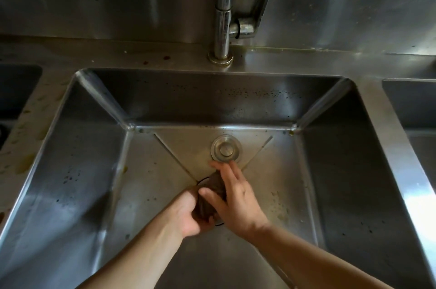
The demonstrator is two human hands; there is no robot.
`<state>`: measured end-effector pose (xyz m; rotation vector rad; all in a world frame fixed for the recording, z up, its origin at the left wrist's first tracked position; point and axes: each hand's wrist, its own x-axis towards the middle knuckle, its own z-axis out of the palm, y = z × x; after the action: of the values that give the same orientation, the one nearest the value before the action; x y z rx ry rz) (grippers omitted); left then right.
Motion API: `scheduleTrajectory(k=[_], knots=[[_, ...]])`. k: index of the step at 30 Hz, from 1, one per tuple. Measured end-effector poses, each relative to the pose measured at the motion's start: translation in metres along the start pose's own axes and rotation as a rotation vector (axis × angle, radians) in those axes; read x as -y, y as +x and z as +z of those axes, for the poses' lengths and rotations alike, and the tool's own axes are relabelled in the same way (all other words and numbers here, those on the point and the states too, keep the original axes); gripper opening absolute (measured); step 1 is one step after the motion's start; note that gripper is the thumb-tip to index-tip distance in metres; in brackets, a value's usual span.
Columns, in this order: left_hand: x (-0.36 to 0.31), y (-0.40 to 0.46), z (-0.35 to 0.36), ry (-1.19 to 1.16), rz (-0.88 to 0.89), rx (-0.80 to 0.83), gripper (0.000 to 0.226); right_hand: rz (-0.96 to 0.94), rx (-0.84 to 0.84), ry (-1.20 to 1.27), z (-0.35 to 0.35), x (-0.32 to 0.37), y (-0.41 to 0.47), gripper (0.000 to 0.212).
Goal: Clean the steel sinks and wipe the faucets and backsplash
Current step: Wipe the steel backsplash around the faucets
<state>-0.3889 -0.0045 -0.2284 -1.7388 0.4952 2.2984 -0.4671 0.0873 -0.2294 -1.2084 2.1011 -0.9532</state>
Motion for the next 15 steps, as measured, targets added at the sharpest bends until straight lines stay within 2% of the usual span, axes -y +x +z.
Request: scheduleTrajectory(k=[3, 6, 10, 13, 15], knots=[[0.007, -0.01, 0.003, 0.046, -0.064, 0.083, 0.041, -0.108, -0.086, -0.046, -0.003, -0.005, 0.005, 0.046], [0.005, -0.01, 0.007, 0.117, 0.002, 0.01, 0.044, -0.143, -0.146, -0.057, 0.0, -0.008, 0.003, 0.037], [0.006, -0.008, 0.019, 0.292, 0.287, -0.223, 0.028, 0.089, -0.15, -0.061, 0.006, 0.002, -0.003, 0.042], [0.009, -0.005, 0.021, 0.508, 0.589, -0.439, 0.03, 0.313, -0.154, 0.106, 0.01, 0.009, 0.004, 0.046], [0.011, -0.004, 0.019, 0.668, 0.744, -0.538, 0.03, 0.484, -0.11, 0.238, 0.009, 0.012, 0.013, 0.041]])
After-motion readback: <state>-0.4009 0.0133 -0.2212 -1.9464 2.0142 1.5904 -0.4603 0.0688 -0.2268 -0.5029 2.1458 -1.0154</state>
